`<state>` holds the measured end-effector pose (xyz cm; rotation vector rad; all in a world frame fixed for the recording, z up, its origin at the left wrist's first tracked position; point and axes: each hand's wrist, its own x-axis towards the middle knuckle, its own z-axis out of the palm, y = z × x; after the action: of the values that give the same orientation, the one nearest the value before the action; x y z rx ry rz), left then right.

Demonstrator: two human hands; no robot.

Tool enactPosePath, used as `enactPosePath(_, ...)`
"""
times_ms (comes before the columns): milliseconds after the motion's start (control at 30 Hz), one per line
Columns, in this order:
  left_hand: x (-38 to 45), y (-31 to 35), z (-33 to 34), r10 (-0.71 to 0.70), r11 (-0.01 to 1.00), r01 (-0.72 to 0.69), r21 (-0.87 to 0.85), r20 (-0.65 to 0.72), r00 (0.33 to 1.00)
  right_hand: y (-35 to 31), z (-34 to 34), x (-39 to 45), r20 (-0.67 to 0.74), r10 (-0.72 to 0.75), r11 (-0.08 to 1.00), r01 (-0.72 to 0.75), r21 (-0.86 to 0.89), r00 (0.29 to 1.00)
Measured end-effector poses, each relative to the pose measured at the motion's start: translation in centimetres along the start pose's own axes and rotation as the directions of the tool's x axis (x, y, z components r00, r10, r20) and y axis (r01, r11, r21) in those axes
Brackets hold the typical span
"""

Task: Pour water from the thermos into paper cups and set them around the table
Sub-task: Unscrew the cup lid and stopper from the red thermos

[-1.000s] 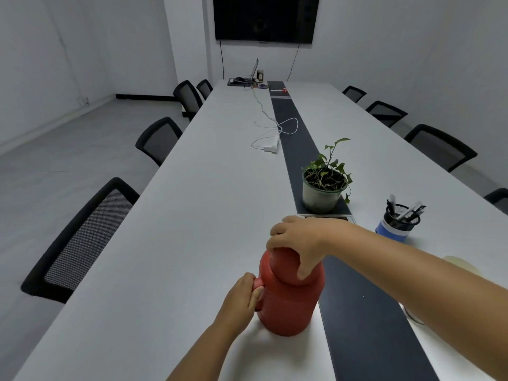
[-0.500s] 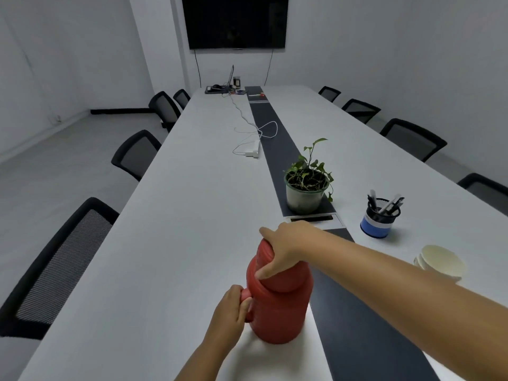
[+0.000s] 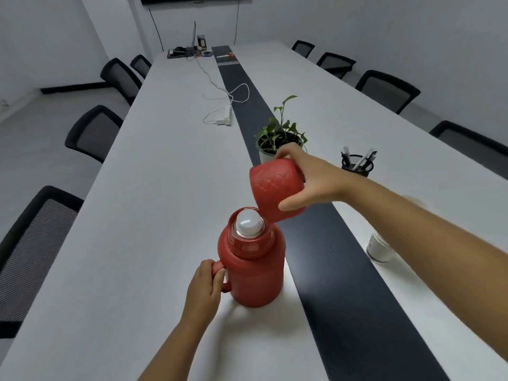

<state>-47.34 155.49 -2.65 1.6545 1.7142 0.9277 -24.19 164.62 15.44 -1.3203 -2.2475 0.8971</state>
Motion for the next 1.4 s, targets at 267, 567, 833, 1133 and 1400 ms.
enactPosePath(267, -0.7, -0.8, 2.0, -0.004, 1.0, 0.01, 0.022, -0.225, 0.974, 15.7, 11.8, -6.0, -0.297, 0.551, 0.689, -0.224, 0.689, 0.78)
enactPosePath(567, -0.8, -0.6, 2.5, 0.002, 1.0, 0.004, 0.019, -0.307, 0.952, 17.5, 18.6, -5.7, -0.491, 0.614, 0.743, -0.242, 0.624, 0.618)
enactPosePath(833, -1.0, -0.6, 2.6, 0.012, 0.999, 0.004, 0.05, -0.303, 0.953, 17.5, 19.0, -6.3, -0.461, 0.563, 0.823, -0.411, 0.392, 0.686)
enactPosePath(1133, -0.9, -0.1, 2.2, -0.001, 1.0, 0.001, 0.003, -0.283, 0.959, 17.0, 19.2, -3.3, -0.453, 0.573, 0.762, -0.647, -0.011, 0.682)
enactPosePath(1400, -0.6, 0.5, 2.8, 0.013, 0.998, 0.002, 0.065, -0.228, 0.973, 12.9, 17.3, -4.8, -0.61, 0.493, 0.867, -0.41, 0.284, 0.621)
